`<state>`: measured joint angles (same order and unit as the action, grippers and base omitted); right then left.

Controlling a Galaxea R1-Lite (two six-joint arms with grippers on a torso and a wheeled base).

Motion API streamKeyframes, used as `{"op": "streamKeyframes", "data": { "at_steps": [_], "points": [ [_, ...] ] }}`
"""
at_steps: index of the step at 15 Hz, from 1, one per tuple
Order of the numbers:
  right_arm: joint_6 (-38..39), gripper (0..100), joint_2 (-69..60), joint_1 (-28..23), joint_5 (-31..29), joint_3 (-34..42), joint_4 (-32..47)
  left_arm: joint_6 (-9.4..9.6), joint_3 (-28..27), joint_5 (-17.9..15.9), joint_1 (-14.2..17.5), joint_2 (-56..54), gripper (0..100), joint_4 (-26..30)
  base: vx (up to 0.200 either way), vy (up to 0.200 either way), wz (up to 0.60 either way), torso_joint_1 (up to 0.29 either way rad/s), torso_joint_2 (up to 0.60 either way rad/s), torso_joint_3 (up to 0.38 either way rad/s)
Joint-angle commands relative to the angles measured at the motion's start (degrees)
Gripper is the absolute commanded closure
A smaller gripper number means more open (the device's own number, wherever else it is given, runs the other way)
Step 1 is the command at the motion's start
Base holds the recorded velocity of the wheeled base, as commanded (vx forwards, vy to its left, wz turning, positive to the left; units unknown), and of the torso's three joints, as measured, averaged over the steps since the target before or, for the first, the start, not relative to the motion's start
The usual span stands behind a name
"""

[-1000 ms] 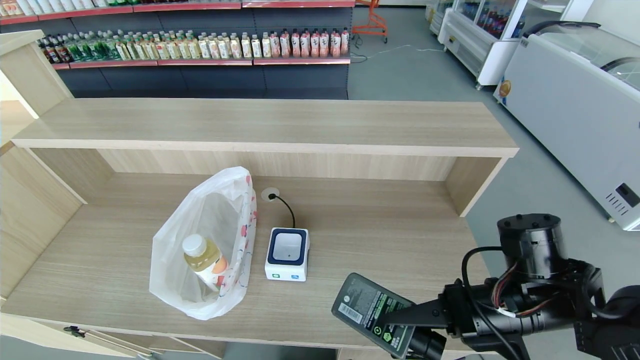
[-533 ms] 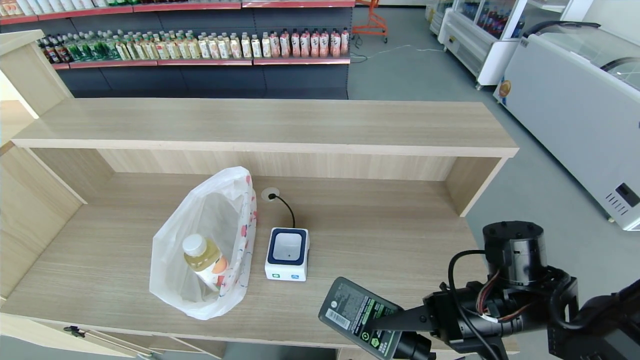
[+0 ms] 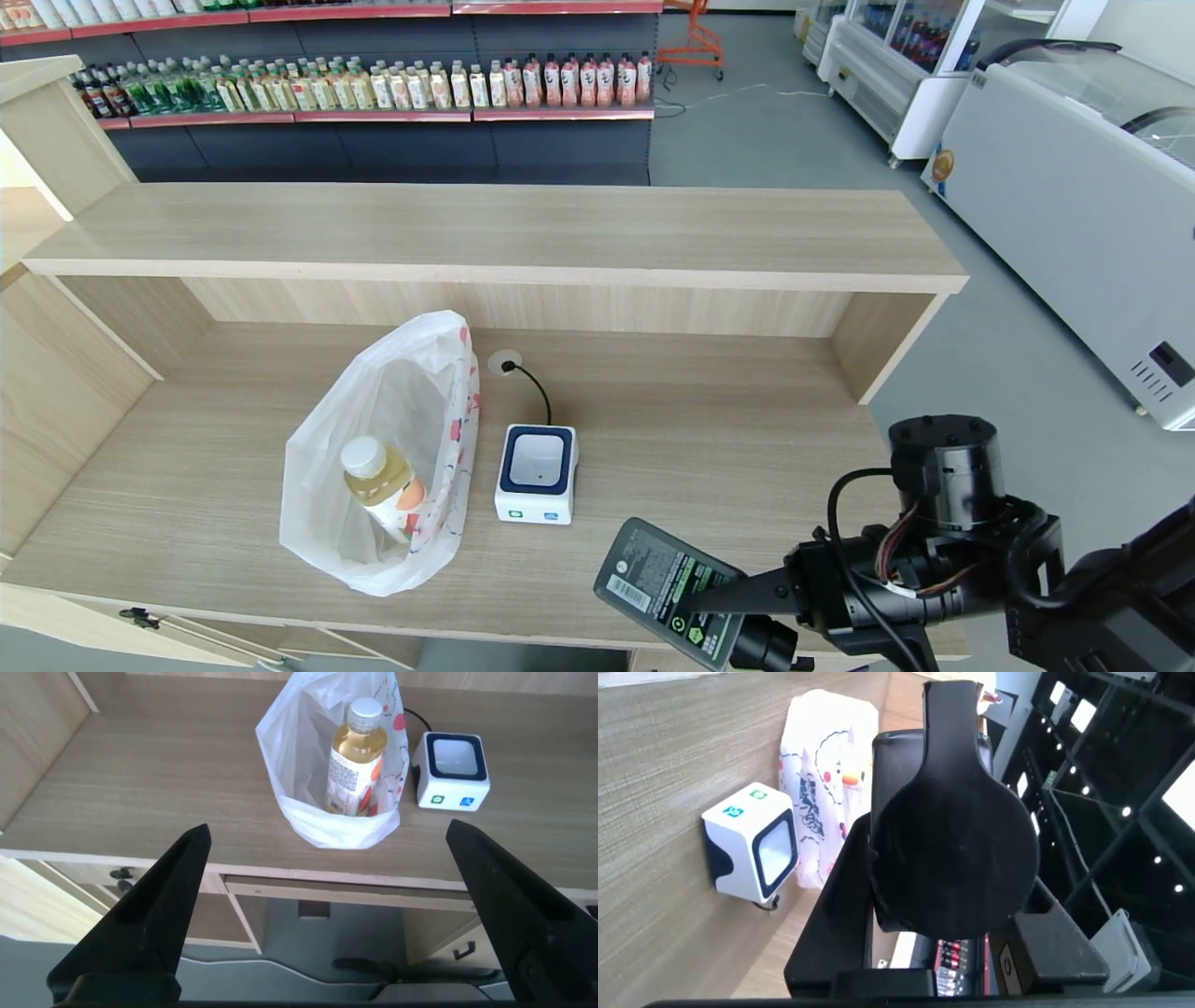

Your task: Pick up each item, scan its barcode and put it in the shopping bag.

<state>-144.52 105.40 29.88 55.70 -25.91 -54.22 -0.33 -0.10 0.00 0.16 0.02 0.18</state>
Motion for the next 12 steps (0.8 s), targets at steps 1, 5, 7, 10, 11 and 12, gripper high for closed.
{"op": "streamKeyframes", "data": {
  "at_steps": [1,5,7,10,11,12],
  "points": [
    [0.03,100,0.24,0.09,0.02,-0.11,0.0,-0.02,0.01,0.0,0.02,-0.02,0,-0.01,0.0,0.0,0.0,0.0,0.0,0.0],
    [0.12,100,0.68,0.09,0.02,-2.48,0.0,-0.02,0.01,0.0,0.02,-0.02,0,-0.01,0.0,0.0,0.0,0.0,0.0,0.0],
    [0.12,100,0.77,0.0,0.02,-4.15,0.0,-0.02,0.01,0.0,0.02,-0.02,0,-0.01,0.0,0.0,0.0,0.0,0.0,0.0],
    [0.03,100,1.04,0.0,0.02,-4.07,0.0,-0.02,0.01,0.0,0.02,-0.02,0,-0.01,0.0,0.0,0.0,0.0,0.0,0.0],
    [0.03,100,1.12,0.0,0.02,-4.07,0.0,-0.02,0.01,0.0,0.02,-0.02,0,-0.01,0.0,0.0,0.0,0.0,0.0,0.0],
    [0.03,100,1.12,0.0,0.02,-4.07,0.0,-0.02,0.01,0.0,0.02,-0.02,0,-0.01,0.0,0.0,0.0,0.0,0.0,0.0]
  ]
}}
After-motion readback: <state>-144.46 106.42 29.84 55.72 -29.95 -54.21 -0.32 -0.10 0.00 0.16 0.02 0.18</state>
